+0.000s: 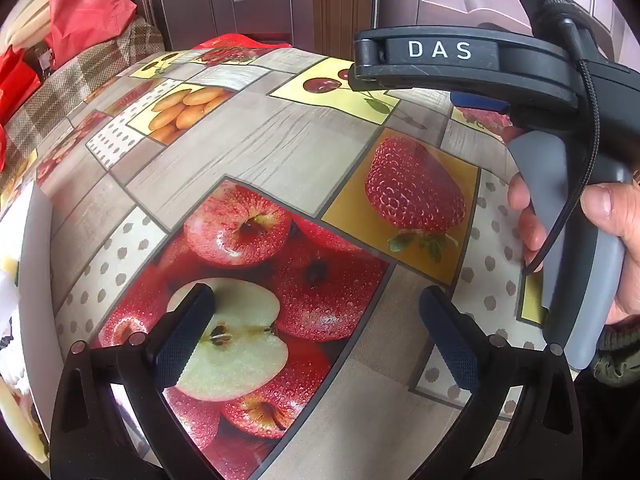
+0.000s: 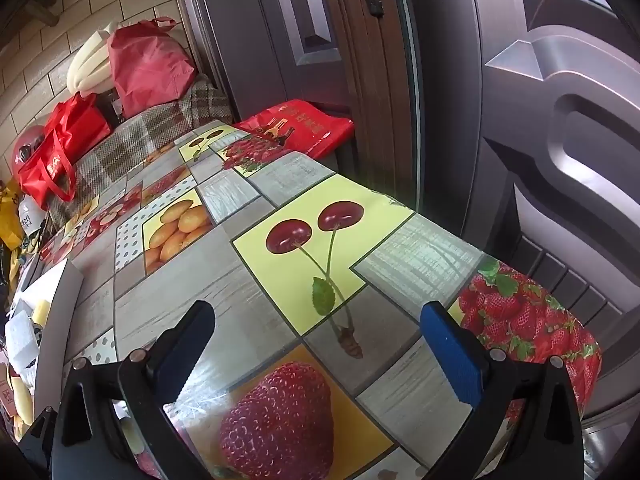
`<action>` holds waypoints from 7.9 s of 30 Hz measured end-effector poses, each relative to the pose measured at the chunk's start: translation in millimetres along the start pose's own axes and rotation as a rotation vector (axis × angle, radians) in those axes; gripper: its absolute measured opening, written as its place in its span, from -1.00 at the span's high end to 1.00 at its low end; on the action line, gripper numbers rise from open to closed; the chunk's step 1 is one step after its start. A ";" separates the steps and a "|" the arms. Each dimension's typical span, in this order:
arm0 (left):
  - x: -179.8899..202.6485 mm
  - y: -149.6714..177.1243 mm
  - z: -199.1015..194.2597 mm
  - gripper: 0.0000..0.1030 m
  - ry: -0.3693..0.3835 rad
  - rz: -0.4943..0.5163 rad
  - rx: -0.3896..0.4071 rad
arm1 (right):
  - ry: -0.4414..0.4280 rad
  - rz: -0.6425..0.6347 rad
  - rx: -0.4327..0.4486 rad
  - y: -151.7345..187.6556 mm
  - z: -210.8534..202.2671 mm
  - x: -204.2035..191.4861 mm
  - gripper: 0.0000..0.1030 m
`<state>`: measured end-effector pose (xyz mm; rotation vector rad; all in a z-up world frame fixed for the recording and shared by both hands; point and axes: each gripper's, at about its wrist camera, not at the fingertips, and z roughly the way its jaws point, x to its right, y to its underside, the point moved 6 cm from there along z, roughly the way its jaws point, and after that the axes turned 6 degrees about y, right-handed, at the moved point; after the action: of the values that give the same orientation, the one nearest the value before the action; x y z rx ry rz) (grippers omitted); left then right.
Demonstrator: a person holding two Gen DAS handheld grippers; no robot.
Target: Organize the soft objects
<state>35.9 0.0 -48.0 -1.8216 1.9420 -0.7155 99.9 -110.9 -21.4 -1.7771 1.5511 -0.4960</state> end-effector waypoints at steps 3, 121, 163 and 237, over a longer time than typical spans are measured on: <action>0.2 0.2 -0.2 -0.99 0.000 0.000 0.000 | -0.002 0.003 -0.008 0.1 1.5 0.9 -1.00; 0.1 -2.7 -1.9 -0.99 0.000 0.001 -0.001 | -0.084 -0.058 -0.122 8.8 19.5 -19.8 -1.00; 0.3 -2.2 -2.1 -0.99 0.001 0.002 -0.002 | -0.076 -0.062 -0.123 8.5 19.7 -23.5 -1.00; -135.4 98.0 -245.8 -0.99 -0.147 -0.458 0.614 | -0.075 -0.037 -0.116 9.1 16.9 -18.7 -1.00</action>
<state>-177.0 163.1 80.2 -1.8409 1.0410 -1.1294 101.5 -88.6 -36.2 -1.8929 1.5244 -0.3593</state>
